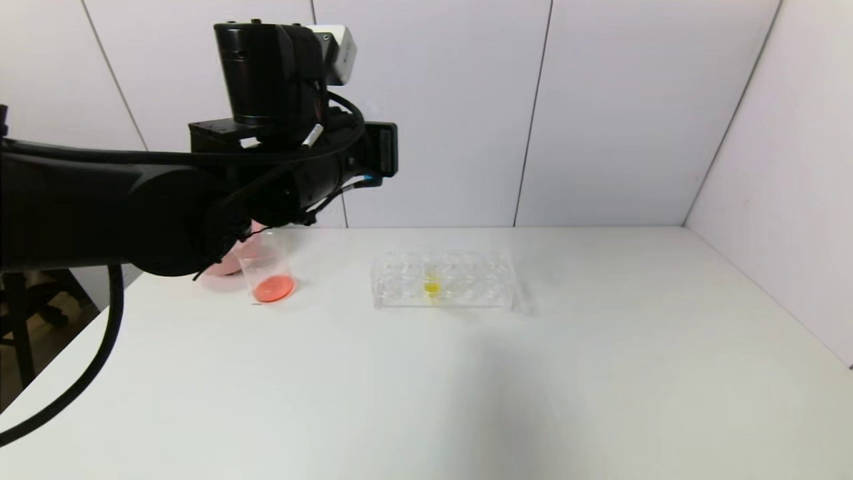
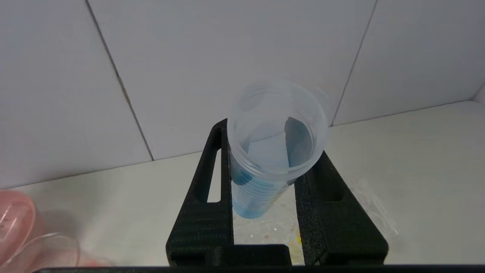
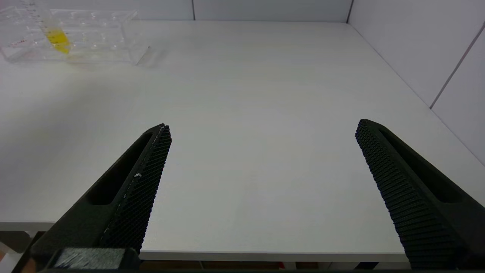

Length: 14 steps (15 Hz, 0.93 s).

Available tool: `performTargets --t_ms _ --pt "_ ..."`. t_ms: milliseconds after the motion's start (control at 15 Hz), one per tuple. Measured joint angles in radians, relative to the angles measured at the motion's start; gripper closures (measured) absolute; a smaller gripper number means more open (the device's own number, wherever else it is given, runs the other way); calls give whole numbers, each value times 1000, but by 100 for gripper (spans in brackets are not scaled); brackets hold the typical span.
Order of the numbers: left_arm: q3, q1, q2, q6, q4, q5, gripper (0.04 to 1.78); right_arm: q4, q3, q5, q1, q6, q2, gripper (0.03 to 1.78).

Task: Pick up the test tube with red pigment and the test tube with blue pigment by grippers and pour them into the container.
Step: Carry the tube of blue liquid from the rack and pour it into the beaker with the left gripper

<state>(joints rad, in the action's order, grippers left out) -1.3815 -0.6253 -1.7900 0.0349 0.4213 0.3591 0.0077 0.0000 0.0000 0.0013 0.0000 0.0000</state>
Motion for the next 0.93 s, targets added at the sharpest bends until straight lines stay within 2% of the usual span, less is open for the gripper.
performTargets --t_ms 467,933 --pt "58 141 60 0 -47 -12 134 0 0 0 0 0 0 4" --pt "86 315 86 0 -51 -140 134 0 0 0 0 0 0 4"
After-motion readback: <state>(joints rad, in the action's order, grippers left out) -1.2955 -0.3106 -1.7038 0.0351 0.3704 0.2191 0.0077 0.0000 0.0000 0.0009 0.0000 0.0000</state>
